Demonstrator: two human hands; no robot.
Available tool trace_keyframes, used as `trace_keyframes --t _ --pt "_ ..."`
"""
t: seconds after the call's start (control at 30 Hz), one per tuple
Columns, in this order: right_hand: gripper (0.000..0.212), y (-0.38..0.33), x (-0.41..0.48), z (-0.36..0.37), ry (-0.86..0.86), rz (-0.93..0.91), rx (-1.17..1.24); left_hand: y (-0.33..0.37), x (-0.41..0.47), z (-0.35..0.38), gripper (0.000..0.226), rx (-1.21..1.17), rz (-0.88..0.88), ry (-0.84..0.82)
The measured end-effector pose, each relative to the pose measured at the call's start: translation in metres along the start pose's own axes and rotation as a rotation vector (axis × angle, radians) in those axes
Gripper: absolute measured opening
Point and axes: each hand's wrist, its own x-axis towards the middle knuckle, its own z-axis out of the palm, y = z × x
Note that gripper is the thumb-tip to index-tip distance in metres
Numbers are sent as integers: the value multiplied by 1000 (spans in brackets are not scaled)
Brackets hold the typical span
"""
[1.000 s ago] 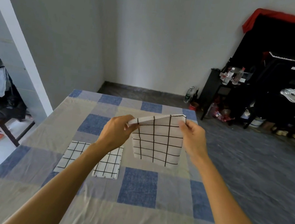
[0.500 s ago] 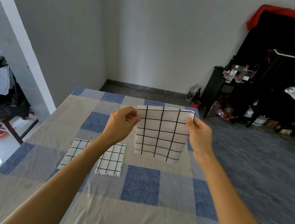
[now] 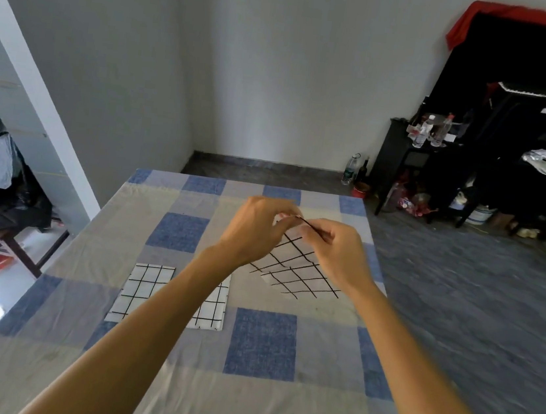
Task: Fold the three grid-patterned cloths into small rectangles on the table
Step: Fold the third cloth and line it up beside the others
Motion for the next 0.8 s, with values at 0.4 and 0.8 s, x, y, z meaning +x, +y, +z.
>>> trace_keyframes --t 0.4,0.8 --pt "45 33 -9 -9 -86 145 -207 -14 -5 -15 12 -68 -82 77" --pt "30 26 1 -10 61 177 -46 1 -20 -15 27 -565 -259 -568"
